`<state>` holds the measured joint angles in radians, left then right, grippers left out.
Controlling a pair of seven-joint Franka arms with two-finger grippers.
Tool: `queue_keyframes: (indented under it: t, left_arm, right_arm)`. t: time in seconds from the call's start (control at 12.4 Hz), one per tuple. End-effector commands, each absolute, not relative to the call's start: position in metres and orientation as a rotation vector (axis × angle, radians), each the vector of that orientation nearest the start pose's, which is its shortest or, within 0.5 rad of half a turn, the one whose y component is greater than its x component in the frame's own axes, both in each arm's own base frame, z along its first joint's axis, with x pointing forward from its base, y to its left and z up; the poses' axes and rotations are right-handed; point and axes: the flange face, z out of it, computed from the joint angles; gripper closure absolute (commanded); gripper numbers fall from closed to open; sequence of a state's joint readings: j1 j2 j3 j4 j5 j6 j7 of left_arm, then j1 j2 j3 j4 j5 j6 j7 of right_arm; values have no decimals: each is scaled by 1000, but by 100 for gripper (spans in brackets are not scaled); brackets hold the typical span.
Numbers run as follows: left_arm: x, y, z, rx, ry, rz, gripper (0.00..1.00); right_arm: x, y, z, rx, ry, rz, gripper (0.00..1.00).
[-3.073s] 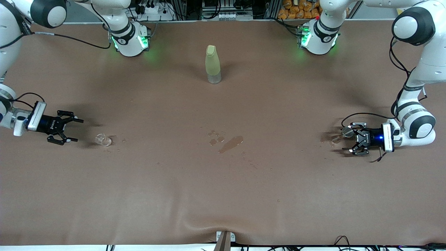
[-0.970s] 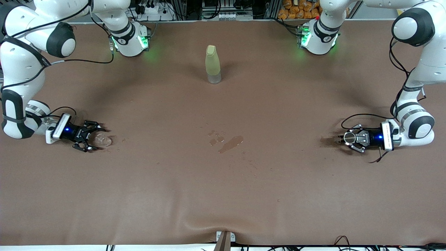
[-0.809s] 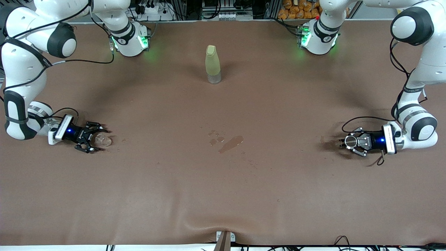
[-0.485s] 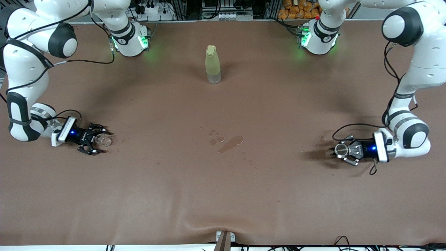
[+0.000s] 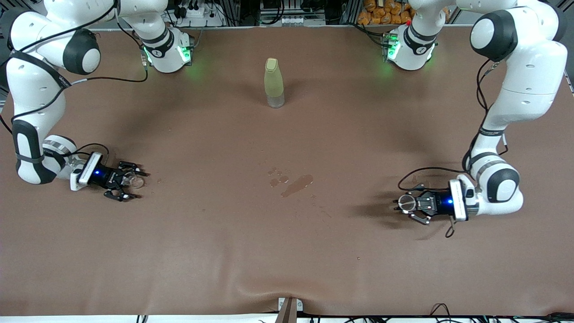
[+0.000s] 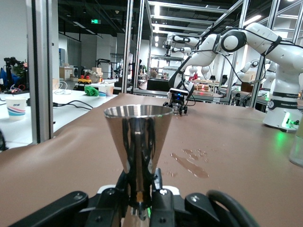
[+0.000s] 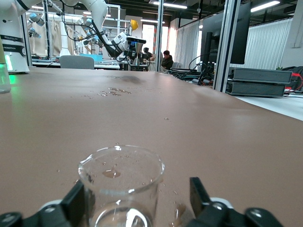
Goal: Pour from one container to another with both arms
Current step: 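Carry the jigger with the left gripper toward the table middle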
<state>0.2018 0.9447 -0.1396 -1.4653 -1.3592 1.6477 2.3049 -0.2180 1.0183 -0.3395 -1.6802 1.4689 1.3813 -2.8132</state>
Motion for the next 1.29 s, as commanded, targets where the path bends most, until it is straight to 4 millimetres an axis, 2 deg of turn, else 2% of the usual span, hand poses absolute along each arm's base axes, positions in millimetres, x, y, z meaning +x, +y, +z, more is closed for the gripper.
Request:
queue_keyframes:
  t: [0.0, 0.08, 0.16, 0.4, 0.49, 0.73, 0.89, 1.21]
  left_arm:
    - [685, -94, 153, 1360, -1193, 1120, 100]
    - [685, -112, 150, 1370, -1211, 1115, 100]
    - [684, -124, 148, 1372, -1220, 1115, 100]
    - [677, -156, 147, 1359, -1184, 1124, 100]
    - [677, -167, 146, 1367, -1184, 1130, 100]
    - [668, -230, 145, 1397, -1182, 1155, 100]
    - [660, -266, 142, 1426, -1185, 1196, 100]
    - [641, -324, 140, 1483, -1137, 1228, 100]
  right_arm:
    - [542, -178, 30, -1344, -1451, -1511, 71]
    - [542, -177, 30, -1341, -1451, -1510, 78]
    - [544, -174, 30, -1335, -1452, -1511, 81]
    - [546, -169, 31, -1331, -1445, -1500, 98]
    - [547, -165, 31, -1325, -1438, -1499, 100]
    - [556, -144, 39, -1327, -1357, -1440, 100]
    - [566, -131, 54, -1316, -1324, -1399, 100]
    - [585, -98, 97, -1261, -1268, -1328, 100]
